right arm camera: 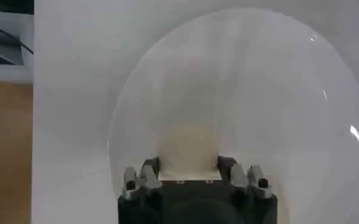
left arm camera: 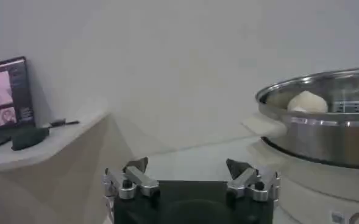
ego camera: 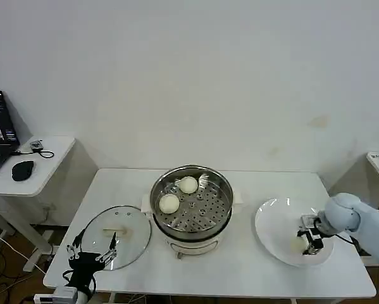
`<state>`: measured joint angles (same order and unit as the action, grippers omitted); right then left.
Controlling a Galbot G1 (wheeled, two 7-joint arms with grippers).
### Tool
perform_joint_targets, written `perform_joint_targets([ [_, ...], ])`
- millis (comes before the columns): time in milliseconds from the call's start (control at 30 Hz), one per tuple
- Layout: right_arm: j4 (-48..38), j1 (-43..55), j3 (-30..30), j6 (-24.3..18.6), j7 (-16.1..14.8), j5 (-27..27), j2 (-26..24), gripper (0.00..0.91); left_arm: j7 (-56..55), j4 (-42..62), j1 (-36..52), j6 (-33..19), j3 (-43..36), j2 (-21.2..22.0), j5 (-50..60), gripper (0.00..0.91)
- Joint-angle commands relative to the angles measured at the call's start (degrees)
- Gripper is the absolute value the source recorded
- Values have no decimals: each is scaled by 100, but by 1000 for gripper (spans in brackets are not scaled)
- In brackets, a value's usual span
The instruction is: Take steamed baozi put them in steamer then cover it.
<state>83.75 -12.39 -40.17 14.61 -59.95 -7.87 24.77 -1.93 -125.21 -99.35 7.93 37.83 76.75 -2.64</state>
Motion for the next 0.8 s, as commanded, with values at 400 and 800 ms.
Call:
perform_joint_targets([
  [400, 282, 2766, -630, -437, -932, 542, 46, 645, 6, -82, 21, 10, -19, -43, -13, 907],
  [800, 468, 4530, -1907, -168, -783, 1124, 1491, 645, 4, -112, -9, 11, 55, -19, -9, 907],
])
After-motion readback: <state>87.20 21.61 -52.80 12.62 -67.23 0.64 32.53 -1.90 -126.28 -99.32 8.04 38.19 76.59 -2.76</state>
